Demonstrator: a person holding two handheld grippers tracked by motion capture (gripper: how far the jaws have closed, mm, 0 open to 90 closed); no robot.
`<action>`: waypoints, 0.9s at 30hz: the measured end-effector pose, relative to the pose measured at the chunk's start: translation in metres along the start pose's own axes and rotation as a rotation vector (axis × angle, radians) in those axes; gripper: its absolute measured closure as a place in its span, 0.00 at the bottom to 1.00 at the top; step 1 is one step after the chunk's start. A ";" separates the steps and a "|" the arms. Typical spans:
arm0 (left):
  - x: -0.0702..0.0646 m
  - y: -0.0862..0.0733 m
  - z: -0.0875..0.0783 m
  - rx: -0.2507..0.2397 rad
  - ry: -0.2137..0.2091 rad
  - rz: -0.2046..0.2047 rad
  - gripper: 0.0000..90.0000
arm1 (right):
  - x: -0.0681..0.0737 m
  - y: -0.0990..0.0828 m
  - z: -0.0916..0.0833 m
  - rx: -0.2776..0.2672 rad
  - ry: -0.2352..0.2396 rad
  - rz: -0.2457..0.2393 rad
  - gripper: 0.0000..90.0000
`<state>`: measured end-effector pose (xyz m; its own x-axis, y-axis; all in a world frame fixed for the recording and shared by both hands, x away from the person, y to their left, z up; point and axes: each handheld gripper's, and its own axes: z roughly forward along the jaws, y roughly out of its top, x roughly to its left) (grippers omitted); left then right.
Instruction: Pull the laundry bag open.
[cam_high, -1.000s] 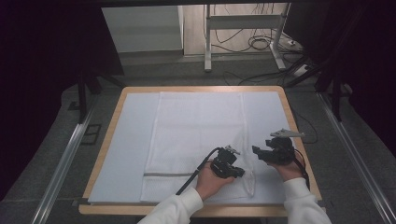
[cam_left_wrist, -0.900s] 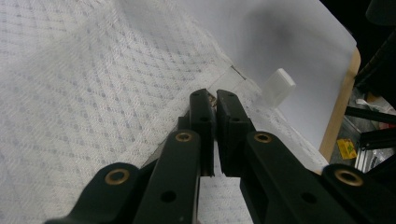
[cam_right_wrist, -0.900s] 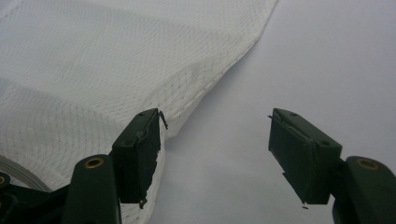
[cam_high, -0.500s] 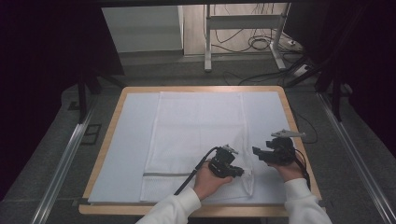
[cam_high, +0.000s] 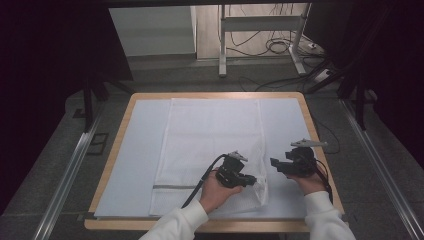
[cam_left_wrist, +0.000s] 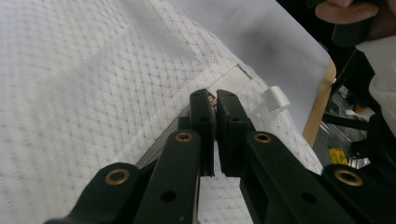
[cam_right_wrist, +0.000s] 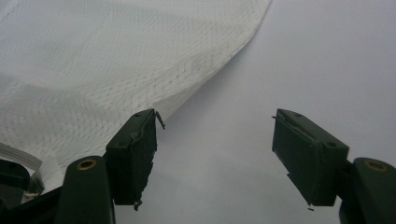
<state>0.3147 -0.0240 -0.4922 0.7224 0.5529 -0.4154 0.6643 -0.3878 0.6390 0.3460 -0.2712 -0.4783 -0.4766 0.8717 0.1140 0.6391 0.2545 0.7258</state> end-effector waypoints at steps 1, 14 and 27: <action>0.001 0.000 -0.001 -0.003 -0.001 0.002 0.96 | 0.000 0.000 0.000 0.001 0.003 0.005 0.33; 0.006 -0.001 -0.016 -0.031 0.001 -0.009 0.96 | -0.003 0.000 -0.002 0.007 0.018 0.043 0.31; 0.004 -0.001 -0.012 -0.020 -0.001 -0.001 0.96 | 0.000 0.001 0.000 0.056 0.110 0.141 0.30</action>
<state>0.3145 -0.0122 -0.4866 0.7220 0.5526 -0.4164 0.6609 -0.3727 0.6514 0.3468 -0.2704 -0.4776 -0.4412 0.8500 0.2879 0.7356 0.1588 0.6585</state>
